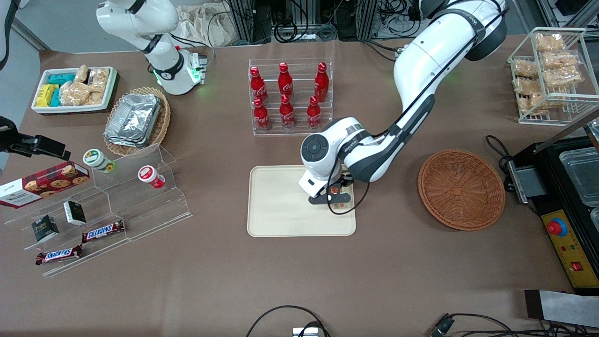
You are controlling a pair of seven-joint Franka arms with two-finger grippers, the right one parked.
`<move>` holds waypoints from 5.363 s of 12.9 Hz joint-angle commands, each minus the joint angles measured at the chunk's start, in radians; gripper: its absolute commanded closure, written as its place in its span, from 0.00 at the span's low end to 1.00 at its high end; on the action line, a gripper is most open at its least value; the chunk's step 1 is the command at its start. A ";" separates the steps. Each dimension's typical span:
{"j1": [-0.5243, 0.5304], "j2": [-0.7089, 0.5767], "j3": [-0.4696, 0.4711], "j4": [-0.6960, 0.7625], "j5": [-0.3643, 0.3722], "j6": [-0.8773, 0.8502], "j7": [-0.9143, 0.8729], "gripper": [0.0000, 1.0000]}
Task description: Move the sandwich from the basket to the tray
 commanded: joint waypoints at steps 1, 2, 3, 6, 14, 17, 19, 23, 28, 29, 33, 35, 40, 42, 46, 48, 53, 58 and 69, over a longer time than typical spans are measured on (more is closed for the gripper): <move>-0.015 0.024 0.004 0.041 0.029 -0.021 -0.025 0.08; -0.015 0.021 0.004 0.041 0.029 -0.021 -0.026 0.00; -0.012 0.019 0.004 0.041 0.027 -0.021 -0.026 0.00; -0.006 0.010 0.004 0.043 0.027 -0.028 -0.023 0.00; 0.077 -0.077 0.004 0.040 0.012 -0.085 -0.008 0.00; 0.121 -0.110 0.003 0.043 0.009 -0.101 -0.006 0.00; 0.150 -0.131 -0.002 0.051 0.007 -0.102 -0.008 0.00; 0.201 -0.165 -0.003 0.107 -0.025 -0.180 0.018 0.00; 0.269 -0.214 0.001 0.144 -0.105 -0.231 0.145 0.00; 0.282 -0.219 0.003 0.138 -0.105 -0.228 0.150 0.00; 0.344 -0.295 0.004 0.108 -0.172 -0.245 0.263 0.00; 0.359 -0.349 0.052 0.074 -0.235 -0.245 0.335 0.00; 0.345 -0.478 0.194 -0.031 -0.361 -0.229 0.521 0.00; 0.344 -0.533 0.251 -0.073 -0.419 -0.228 0.599 0.00; 0.318 -0.628 0.365 -0.126 -0.480 -0.234 0.760 0.00; 0.316 -0.668 0.403 -0.138 -0.500 -0.254 0.832 0.00; 0.309 -0.755 0.472 -0.137 -0.523 -0.360 0.906 0.00; 0.304 -0.821 0.478 -0.120 -0.513 -0.418 0.908 0.00; 0.306 -0.837 0.477 -0.072 -0.545 -0.470 0.906 0.00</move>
